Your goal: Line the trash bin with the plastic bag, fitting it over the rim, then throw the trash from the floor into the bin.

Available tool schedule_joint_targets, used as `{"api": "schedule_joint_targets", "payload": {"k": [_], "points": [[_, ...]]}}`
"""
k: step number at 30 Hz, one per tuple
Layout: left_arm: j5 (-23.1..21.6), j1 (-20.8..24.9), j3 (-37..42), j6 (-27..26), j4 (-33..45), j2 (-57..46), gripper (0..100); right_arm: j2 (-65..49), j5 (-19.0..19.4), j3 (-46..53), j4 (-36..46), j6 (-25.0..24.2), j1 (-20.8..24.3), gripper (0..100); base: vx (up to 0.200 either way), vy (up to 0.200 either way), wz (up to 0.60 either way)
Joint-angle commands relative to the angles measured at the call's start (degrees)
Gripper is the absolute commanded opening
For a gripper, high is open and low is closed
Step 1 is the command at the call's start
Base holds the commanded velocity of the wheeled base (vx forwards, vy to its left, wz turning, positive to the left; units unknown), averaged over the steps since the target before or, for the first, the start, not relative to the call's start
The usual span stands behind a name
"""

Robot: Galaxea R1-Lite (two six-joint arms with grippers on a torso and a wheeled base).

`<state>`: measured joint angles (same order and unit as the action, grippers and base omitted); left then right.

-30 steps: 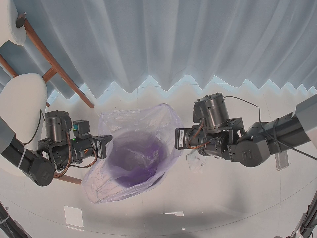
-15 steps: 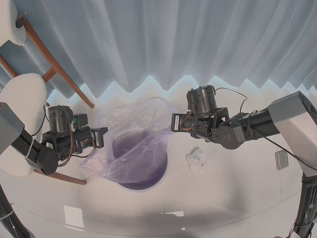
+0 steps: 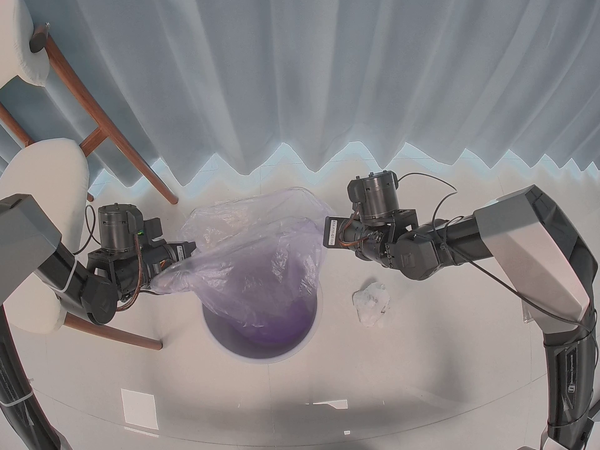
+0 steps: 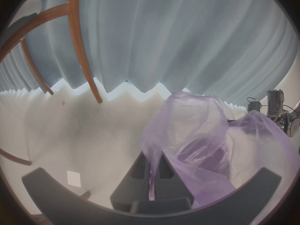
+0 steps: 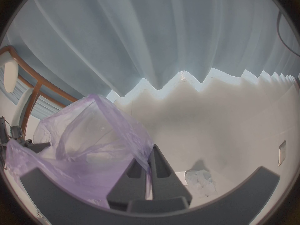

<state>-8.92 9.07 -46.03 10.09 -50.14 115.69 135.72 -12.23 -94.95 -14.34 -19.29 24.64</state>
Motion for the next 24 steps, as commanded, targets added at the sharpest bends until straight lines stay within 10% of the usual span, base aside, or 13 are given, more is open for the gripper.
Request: {"api": "schedule_joint_targets", "payload": {"k": [1, 24], "points": [[0.4, -1.1, -0.1, 0.0, -0.2, 2.3, 0, 2.3, 0.0, -0.3, -0.2, 0.0, -0.6, 0, 0.000, 0.000, 0.00], [0.5, -3.7, 3.1, -0.9, -3.0, 5.4, 0, 3.0, 0.1, 2.1, -0.2, -0.3, -1.5, 0, 0.000, 0.000, 0.00]]}}
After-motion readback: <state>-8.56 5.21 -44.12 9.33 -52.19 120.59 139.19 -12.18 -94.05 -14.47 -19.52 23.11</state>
